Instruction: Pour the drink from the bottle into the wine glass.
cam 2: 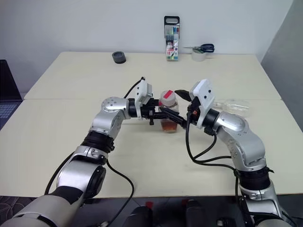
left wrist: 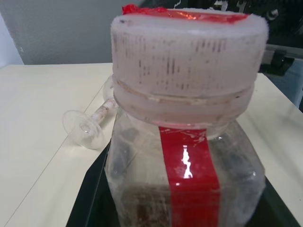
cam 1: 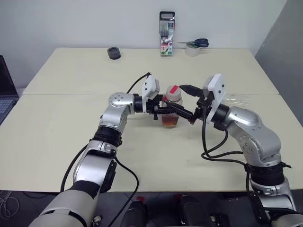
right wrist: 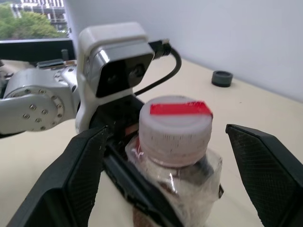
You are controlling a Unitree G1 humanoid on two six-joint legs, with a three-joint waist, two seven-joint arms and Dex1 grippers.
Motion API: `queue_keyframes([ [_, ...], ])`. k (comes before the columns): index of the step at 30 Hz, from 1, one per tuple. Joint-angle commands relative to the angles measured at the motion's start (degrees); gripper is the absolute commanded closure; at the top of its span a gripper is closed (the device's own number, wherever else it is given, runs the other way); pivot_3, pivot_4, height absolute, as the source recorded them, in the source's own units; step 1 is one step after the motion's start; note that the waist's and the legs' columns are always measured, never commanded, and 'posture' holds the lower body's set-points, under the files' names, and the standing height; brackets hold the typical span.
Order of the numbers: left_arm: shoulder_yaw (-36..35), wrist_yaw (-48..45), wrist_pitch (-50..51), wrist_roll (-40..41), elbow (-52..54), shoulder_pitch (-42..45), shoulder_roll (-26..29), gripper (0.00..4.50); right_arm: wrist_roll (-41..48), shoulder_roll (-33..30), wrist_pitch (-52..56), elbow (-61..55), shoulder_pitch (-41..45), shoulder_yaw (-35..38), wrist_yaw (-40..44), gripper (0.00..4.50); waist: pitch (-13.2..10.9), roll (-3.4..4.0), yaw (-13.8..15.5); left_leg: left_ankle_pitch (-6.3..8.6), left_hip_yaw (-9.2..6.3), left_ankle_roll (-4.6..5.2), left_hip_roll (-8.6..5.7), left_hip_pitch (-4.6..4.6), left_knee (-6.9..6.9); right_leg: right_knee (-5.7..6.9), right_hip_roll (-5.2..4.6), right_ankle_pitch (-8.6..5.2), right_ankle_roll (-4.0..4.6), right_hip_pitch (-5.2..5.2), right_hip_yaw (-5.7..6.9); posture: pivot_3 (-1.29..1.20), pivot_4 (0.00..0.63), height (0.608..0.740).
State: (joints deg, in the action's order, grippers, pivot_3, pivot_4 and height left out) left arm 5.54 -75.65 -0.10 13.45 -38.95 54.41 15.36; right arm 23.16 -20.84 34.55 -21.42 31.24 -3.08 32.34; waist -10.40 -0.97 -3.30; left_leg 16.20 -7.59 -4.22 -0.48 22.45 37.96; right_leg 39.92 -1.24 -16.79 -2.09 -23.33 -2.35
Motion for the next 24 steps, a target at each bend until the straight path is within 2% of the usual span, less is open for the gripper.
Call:
queue_keyframes([
  [1, -0.6, -0.7, -0.2, 1.3, 2.9, 0.3, 0.0, 2.81, -1.7, 1.6, -2.4, -2.1, 0.3, 0.6, -3.6, 0.28, 0.0, 0.00, 0.0, -0.01, 0.01, -0.02, 0.00, -0.01, 0.00, 0.01, 0.00, 0.00, 0.00, 0.00, 0.00, 0.00, 0.150, 0.740],
  [10, -0.4, -1.2, -0.3, 1.2, 3.1, 0.2, 0.0, 2.81, -3.1, 0.1, -2.8, -1.1, -0.5, 1.8, -4.3, 0.28, 0.0, 0.00, 0.0, -0.02, 0.01, -0.03, -0.02, 0.00, 0.00, 0.00, 0.00, 0.00, 0.00, 0.00, 0.00, 0.00, 0.150, 0.740],
  [16, -0.2, -1.2, -0.2, 1.3, 3.2, 0.1, 0.1, 2.81, -0.7, -2.2, -0.8, -3.7, -2.4, 4.4, -4.6, 0.28, 0.0, 0.00, 0.0, -0.02, 0.01, -0.03, -0.02, 0.00, 0.00, 0.00, 0.00, 0.00, 0.00, 0.00, -0.01, 0.00, 0.150, 0.740],
  [24, -1.0, -1.6, 1.8, 2.5, 2.2, 1.1, 0.0, 2.81, 3.0, -4.1, 2.0, -7.8, -3.7, 3.6, -3.4, 0.28, 0.0, 0.00, 0.0, 0.07, 0.01, 0.12, -0.01, 0.00, 0.00, 0.00, 0.01, 0.00, 0.00, 0.00, -0.01, 0.00, 0.150, 0.740],
])
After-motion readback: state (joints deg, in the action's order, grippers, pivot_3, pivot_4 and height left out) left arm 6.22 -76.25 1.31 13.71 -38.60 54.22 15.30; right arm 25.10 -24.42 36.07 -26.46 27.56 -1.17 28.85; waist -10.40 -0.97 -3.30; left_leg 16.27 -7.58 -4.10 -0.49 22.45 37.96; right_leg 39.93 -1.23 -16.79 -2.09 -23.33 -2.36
